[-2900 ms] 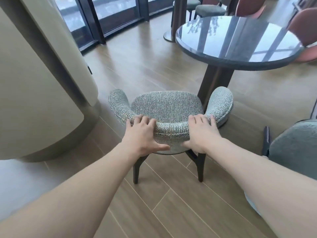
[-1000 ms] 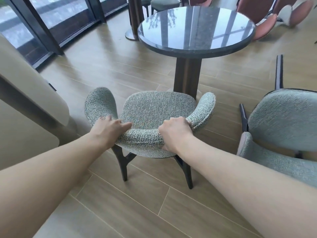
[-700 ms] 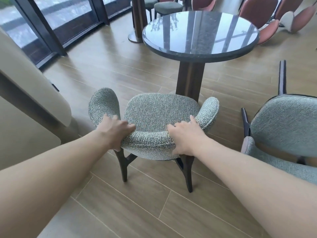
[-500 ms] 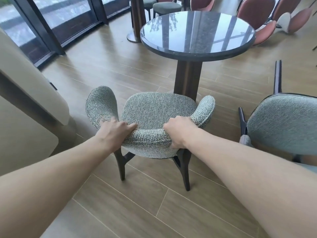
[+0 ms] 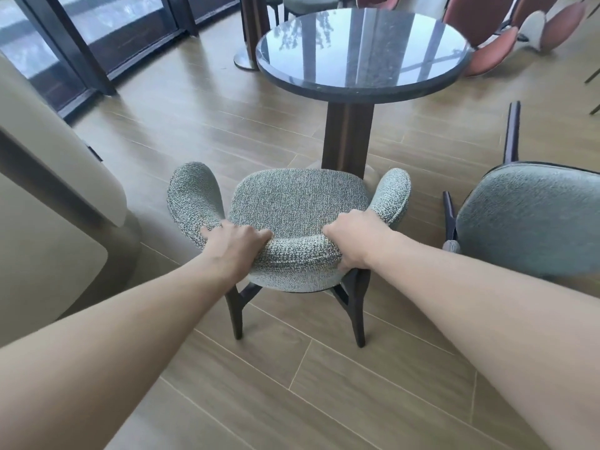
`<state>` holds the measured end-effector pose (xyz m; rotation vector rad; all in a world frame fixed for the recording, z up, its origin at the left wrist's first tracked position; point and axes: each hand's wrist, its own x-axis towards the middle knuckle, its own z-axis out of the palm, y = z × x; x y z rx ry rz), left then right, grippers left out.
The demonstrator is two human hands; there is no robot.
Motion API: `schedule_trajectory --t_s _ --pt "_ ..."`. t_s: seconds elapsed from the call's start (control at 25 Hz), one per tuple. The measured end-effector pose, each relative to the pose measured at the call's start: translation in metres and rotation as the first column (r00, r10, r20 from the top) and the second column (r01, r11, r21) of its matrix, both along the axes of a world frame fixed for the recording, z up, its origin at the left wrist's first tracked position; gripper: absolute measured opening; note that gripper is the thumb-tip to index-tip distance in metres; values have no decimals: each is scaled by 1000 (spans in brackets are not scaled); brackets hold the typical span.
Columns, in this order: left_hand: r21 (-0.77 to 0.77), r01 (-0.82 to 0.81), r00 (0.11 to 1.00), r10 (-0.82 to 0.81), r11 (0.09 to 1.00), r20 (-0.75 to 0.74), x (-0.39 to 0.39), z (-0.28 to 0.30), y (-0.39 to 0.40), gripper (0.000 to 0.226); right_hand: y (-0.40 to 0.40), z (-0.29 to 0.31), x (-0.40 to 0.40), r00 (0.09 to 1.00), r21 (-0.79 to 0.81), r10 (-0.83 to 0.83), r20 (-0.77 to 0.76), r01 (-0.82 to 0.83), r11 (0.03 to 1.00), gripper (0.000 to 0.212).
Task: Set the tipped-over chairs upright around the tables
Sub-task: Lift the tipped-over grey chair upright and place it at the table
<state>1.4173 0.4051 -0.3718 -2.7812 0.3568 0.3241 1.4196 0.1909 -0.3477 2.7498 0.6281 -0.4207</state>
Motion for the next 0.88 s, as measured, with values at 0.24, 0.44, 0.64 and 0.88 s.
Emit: schedule_trajectory --t_s 0.24,0.44,0.64,0.88 --pt "-170 -173 974 143 970 -178 -9 1 -11 78 -4 -18 -15 991 106 -131 35 127 986 58" --pt "-756 -163 955 293 634 40 -61 -15 -45 59 -14 -9 -34 986 273 -165 2 158 949 69" --pt "-973 -9 990 137 229 23 -73 -7 -126 28 -37 2 -61 903 744 -410 -129 362 562 30" --pt "-951 -263 929 224 -162 -295 -91 -9 -224 23 -113 -16 -97 679 878 -669 -301 472 84 25"
